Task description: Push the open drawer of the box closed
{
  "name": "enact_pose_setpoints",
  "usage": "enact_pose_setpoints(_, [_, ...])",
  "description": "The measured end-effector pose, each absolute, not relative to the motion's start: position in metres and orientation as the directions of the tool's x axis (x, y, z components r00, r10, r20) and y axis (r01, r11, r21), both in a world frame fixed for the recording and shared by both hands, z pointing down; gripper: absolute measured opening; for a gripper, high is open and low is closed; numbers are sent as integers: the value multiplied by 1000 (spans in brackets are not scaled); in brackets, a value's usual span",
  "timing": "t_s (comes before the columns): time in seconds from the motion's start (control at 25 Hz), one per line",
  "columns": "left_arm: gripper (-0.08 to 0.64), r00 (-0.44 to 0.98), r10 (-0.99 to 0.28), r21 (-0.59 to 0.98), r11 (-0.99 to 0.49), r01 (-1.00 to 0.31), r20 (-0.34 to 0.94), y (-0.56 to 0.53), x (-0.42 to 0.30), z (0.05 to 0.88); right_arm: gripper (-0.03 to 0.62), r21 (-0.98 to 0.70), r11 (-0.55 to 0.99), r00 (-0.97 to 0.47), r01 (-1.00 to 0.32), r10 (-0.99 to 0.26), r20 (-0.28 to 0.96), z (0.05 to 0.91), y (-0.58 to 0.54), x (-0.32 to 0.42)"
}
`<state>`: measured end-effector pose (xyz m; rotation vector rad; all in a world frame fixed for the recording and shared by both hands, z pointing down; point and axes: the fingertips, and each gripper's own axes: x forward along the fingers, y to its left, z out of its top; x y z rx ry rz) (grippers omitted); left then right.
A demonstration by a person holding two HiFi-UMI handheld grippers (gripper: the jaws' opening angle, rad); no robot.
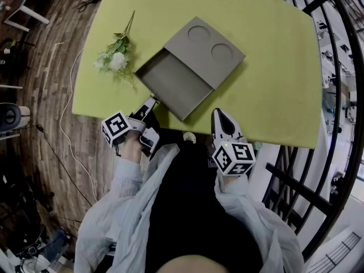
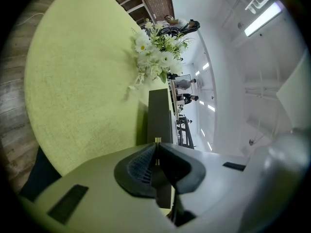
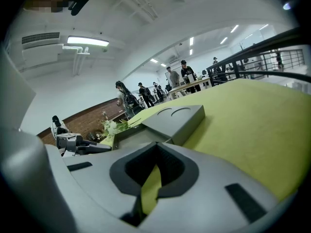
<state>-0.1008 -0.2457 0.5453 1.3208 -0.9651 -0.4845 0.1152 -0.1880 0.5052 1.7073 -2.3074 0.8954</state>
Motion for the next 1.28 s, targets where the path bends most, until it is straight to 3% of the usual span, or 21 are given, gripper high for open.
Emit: enact_pose_setpoints(1.28, [34, 544, -777, 949, 243, -203, 316, -233, -92, 545, 6, -345, 154, -330, -926, -775, 539, 548, -228, 106])
